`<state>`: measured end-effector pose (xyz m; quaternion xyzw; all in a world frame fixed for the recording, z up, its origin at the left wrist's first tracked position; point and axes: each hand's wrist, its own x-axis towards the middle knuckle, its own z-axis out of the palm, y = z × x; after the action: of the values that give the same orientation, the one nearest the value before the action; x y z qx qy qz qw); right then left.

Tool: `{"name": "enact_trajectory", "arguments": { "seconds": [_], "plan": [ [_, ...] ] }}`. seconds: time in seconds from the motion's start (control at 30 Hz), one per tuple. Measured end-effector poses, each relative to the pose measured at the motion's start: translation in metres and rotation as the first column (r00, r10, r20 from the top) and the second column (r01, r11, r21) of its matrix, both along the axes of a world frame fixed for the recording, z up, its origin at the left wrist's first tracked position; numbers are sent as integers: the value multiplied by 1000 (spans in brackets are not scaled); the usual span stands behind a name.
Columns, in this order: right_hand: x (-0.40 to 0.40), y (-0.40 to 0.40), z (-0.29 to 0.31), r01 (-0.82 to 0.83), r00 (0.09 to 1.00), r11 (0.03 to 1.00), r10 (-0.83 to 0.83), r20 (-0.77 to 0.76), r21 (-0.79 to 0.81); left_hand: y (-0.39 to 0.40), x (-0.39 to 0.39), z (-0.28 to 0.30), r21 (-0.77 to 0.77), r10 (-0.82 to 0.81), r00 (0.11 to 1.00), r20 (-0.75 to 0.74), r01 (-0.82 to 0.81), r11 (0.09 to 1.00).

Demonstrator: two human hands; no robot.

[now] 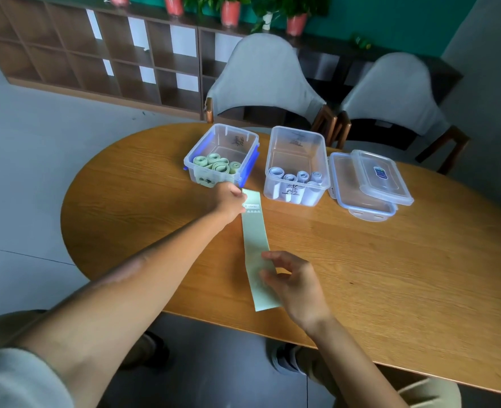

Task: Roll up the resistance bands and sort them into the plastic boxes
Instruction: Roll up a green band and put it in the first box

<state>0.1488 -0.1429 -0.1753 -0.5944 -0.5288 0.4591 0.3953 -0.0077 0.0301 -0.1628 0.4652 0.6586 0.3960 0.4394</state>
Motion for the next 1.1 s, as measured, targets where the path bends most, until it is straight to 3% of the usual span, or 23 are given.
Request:
{"name": "enact_trajectory", "arguments": {
  "seconds": [0.13,0.23,0.33,0.57,0.67,0.77,0.83,0.9,1.1],
  "plan": [
    [-2,-6,-13,20,998,1000,-20,58,-2,-16,-8,-5,45,5,999,51,-7,999],
    [-6,-11,-22,22,999,1000,-21,42,-11,-40,-19,-7,84,-7,999,-53,12,996],
    [-11,-16,-24,46,996,999,-47,82,7,-63,-29,-14,98,-68,986,-153,83,992],
    [-28,-14,-25,61,985,997,-68,157,48,-102,-34,-18,104,-264,952,-153,281,954],
    [-24,-10,-13,13,949,996,-40,312,90,-113,-36,-12,154,-266,933,-242,308,939],
    [-15,-13,-1,-117,827,985,25,561,128,-130,-38,-11,188,-287,893,-346,365,912],
    [-10,-20,4,-170,777,979,60,627,117,-142,-41,-15,189,-312,867,-388,406,894],
    [-4,-26,3,-178,772,978,72,631,106,-156,-43,-18,173,-332,843,-422,435,884],
    [6,-39,-7,-146,872,981,67,485,127,-189,-41,-28,256,-392,799,-456,540,802]
  ]
}}
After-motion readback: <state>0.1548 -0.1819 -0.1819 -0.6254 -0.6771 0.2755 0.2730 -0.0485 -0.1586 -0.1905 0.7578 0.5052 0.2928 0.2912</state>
